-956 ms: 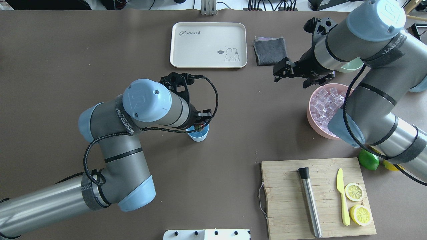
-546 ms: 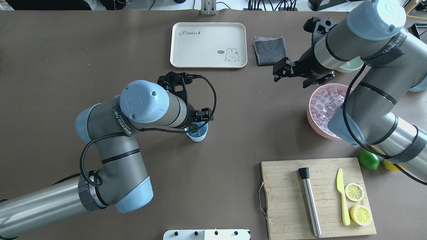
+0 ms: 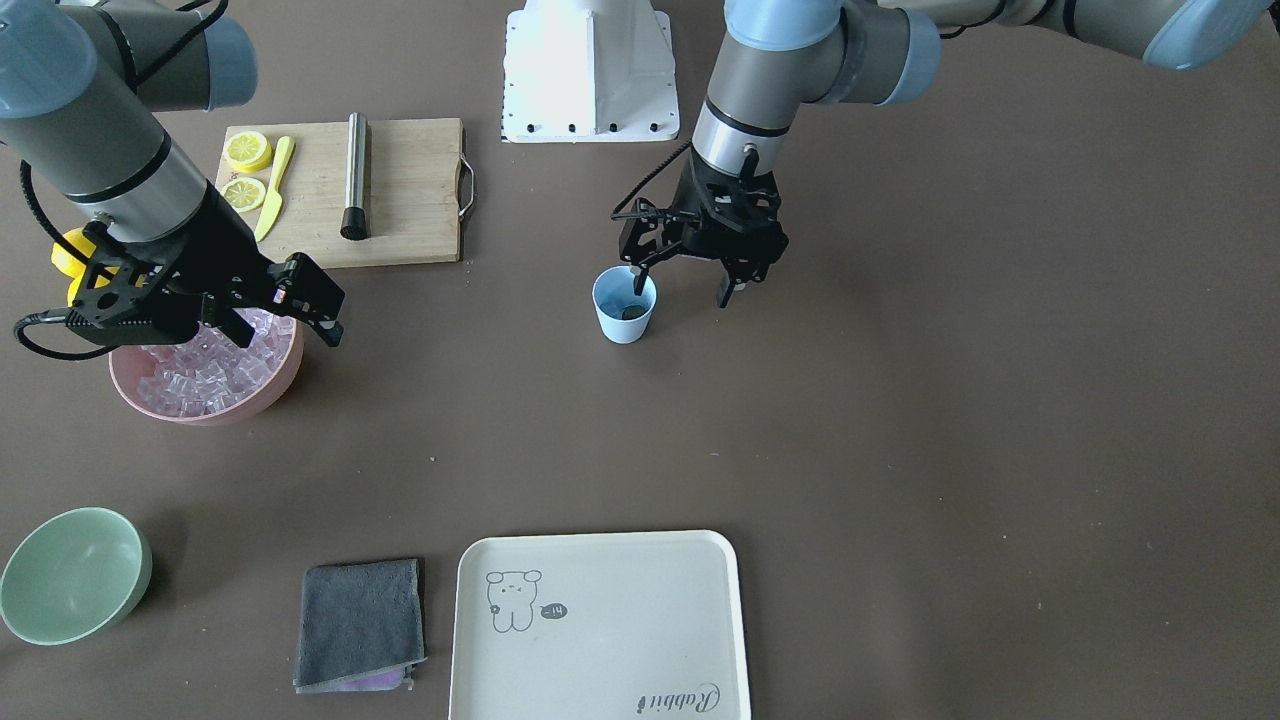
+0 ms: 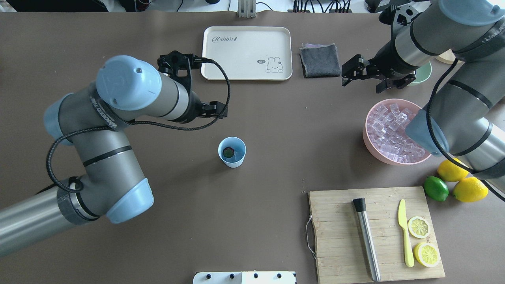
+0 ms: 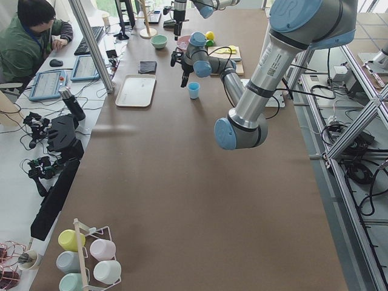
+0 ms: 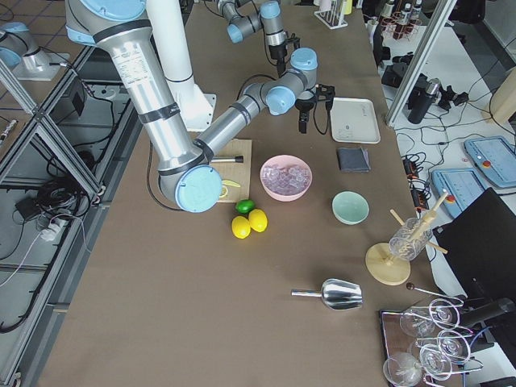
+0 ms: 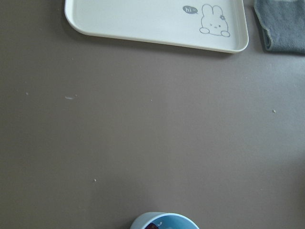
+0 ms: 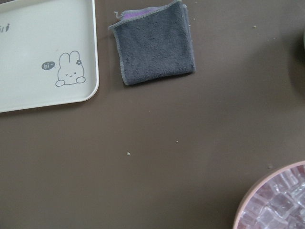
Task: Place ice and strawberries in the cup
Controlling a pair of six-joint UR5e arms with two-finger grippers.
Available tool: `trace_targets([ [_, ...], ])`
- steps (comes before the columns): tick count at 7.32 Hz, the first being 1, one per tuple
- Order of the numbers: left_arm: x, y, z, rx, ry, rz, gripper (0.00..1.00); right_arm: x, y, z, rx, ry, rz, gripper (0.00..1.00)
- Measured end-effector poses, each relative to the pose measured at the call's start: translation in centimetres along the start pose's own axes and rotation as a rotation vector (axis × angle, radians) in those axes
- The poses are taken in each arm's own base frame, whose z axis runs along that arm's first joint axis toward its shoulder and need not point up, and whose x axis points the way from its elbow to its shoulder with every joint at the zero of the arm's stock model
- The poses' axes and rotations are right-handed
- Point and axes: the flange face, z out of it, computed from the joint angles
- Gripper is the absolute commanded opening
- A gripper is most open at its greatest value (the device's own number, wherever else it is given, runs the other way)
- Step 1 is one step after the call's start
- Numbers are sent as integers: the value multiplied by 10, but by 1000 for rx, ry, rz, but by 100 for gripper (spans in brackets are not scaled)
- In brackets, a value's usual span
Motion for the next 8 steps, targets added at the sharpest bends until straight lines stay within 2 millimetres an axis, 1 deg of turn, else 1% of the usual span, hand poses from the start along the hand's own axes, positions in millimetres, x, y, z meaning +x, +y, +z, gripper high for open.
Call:
trace_targets([
  [1,-38,-26,-10,20,-38,19,98,24,-6,-3,-5,29,-34,100],
  [2,-74,-43,-22,39,-51,15,98,59,-12,-5,-14,59,-78,100],
  [3,-111,-49,-31,67,-46,9,98,103,-18,-9,-24,89,-123,100],
  [4,-147,-53,-36,102,-43,-1,98,152,-26,-15,-32,125,-167,100],
  [5,-179,-61,-40,139,-55,-18,98,203,-36,-20,-43,163,-212,100],
  [6,-210,-69,-43,168,-86,-31,98,250,-45,-21,-64,196,-250,100],
  [7,-245,-73,-47,170,-132,-2,98,294,-52,-20,-90,219,-277,100],
  [8,-290,-73,-52,139,-186,66,98,339,-58,-22,-112,234,-286,100],
])
